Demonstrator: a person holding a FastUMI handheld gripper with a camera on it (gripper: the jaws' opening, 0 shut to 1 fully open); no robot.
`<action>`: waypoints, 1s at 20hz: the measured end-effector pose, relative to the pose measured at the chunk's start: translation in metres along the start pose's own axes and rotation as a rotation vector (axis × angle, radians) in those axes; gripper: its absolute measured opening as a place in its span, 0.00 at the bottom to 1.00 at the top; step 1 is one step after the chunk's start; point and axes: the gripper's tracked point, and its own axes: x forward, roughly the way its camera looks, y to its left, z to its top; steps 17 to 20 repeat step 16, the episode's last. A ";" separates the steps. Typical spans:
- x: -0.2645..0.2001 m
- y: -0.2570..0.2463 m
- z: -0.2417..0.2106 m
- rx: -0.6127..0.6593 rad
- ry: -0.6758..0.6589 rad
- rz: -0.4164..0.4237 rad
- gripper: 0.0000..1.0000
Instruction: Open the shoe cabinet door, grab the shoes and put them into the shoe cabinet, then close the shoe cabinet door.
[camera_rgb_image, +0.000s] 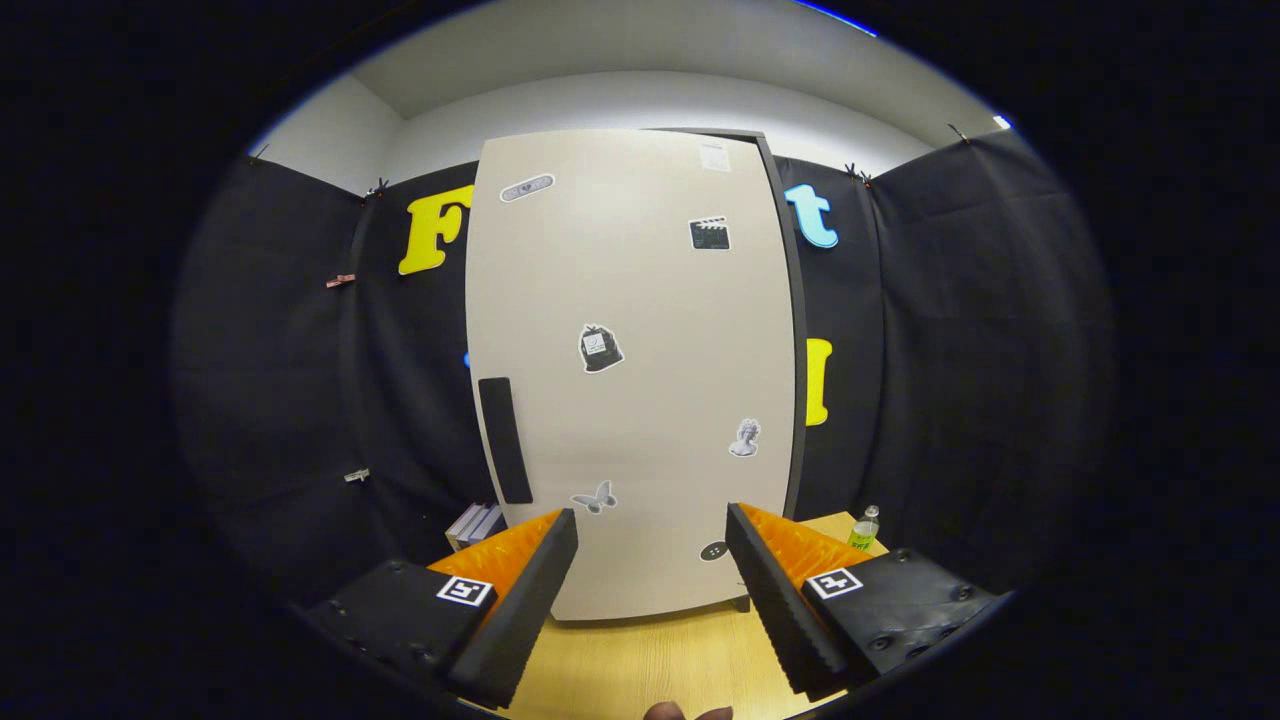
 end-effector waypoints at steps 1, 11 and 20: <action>0.000 0.000 0.000 -0.005 -0.001 -0.003 0.98; 0.003 -0.002 -0.002 -0.006 0.000 -0.010 0.98; 0.006 -0.003 -0.002 -0.021 -0.001 -0.021 0.98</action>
